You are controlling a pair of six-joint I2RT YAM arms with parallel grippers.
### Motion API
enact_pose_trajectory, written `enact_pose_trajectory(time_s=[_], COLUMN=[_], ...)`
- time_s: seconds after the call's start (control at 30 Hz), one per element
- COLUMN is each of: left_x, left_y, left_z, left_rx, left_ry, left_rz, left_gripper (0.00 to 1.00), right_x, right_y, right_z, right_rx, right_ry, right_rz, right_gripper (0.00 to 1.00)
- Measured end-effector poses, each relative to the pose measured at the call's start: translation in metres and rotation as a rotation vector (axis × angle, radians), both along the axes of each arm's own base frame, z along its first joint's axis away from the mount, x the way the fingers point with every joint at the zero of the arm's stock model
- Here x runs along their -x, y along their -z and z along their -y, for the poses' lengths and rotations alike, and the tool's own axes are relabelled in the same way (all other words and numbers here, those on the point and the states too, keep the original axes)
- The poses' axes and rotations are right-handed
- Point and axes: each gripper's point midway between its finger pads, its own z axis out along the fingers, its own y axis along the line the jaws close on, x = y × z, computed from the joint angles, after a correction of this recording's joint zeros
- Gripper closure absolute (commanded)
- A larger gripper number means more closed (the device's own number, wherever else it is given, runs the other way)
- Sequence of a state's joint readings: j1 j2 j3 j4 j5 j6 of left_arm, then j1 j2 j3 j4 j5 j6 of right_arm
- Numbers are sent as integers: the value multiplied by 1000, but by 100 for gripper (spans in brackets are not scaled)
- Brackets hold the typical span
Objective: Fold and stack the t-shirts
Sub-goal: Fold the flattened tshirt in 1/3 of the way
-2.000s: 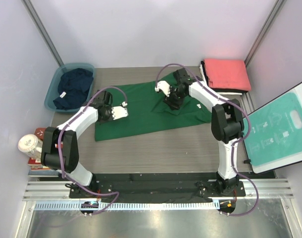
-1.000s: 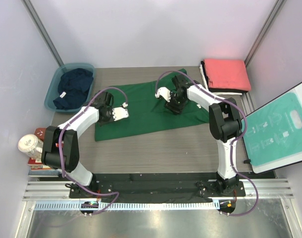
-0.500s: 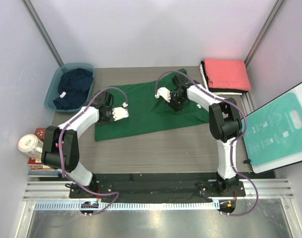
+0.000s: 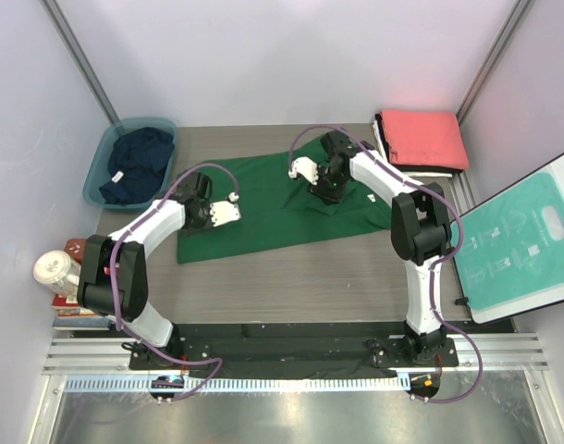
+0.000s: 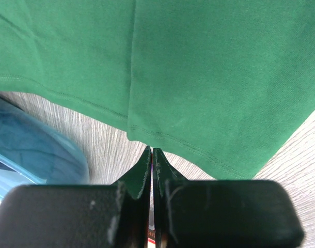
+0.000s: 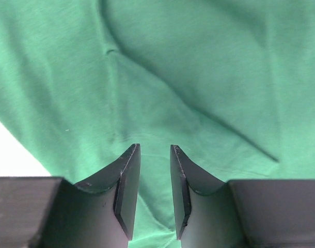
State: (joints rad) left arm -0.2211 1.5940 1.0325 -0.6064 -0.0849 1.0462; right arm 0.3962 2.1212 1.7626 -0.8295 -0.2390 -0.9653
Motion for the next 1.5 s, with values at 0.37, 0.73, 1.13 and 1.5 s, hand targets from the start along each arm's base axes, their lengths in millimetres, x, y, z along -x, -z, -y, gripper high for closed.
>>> enact_pose_trajectory(time_s=[0.37,0.73,1.13,1.5], left_x=[0,0,0,0], left_y=[0,0,0,1], left_z=[0,0,0,0], left_rx=[0,-1,-2,-2], left_ry=[1,2,4,4], left_rz=[1,1,1,-2], left_gripper=[100,100,100,100], right_x=[21,24,21,16], right_y=[12,19,36,33], right_z=[2,3,5,6], right_rx=[1,8,26,34], right_ry=[-12,-8,18,19], right_rz=[-84,-102,-118,-96], right_gripper=[50,49,73,94])
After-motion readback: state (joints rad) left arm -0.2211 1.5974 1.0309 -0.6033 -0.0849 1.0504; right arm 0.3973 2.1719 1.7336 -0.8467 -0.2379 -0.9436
